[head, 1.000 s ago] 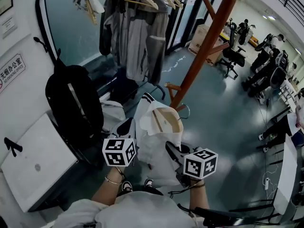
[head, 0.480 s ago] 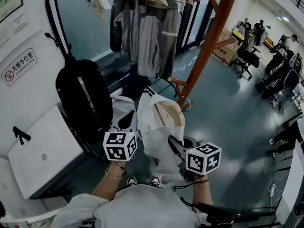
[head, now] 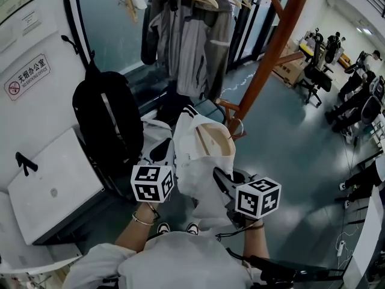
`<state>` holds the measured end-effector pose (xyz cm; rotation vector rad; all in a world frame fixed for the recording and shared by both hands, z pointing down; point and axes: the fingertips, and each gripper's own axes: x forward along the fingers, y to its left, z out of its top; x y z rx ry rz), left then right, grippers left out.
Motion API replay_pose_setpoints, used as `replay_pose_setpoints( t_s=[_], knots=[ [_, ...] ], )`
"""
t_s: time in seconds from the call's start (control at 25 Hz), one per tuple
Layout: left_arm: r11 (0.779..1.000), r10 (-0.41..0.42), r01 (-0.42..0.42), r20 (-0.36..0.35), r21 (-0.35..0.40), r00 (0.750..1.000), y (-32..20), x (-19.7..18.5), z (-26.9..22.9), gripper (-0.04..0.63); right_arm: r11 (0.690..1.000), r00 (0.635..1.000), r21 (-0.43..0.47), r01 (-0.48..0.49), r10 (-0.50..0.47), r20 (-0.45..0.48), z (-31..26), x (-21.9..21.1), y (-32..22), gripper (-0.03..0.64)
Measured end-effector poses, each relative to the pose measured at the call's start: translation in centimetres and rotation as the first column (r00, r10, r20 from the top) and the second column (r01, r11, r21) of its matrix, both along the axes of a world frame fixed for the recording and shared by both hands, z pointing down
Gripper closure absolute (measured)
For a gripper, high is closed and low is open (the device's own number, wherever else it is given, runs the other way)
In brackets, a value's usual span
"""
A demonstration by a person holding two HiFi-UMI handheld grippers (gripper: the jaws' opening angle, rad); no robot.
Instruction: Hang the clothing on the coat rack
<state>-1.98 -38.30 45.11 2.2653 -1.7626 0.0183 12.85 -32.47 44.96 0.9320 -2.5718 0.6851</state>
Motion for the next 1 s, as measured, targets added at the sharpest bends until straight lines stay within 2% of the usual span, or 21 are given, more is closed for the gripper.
replay_pose_setpoints(
  t_s=[1.0],
  knots=[
    [0.995, -0.096, 0.096, -0.001, -0.018, 0.995, 0.6, -3.0, 1.1, 0.588, 1.0, 0.999, -0.022, 0.021, -0.021, 0.031, -0.4, -1.9, -3.7, 0.588]
  ],
)
